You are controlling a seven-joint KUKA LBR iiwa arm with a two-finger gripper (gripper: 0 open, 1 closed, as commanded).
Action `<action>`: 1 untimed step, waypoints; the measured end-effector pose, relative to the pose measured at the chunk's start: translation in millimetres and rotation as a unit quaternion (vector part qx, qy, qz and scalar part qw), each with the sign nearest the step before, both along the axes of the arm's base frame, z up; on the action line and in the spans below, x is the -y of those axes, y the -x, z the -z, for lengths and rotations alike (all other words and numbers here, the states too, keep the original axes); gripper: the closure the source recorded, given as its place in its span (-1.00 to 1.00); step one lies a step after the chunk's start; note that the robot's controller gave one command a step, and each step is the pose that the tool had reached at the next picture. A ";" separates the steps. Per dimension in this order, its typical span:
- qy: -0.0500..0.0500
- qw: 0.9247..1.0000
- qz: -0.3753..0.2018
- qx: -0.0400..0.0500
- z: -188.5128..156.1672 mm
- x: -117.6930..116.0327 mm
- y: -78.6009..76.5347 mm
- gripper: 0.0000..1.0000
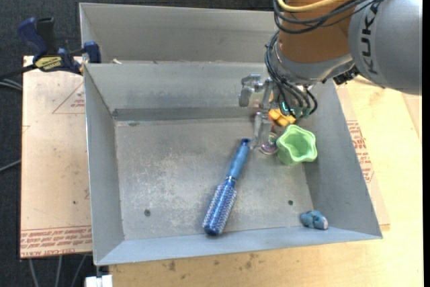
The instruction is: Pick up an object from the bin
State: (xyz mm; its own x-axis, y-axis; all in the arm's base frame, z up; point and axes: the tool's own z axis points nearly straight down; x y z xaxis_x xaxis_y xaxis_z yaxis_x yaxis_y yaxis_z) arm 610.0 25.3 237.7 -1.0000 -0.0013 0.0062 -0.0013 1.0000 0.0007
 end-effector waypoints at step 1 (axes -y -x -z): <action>-0.001 0.990 -0.143 0.001 171.2 5.8 15.4 -1.00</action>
Offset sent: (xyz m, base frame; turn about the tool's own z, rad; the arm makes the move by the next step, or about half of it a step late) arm -0.0140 -0.0063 -0.1677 -0.2891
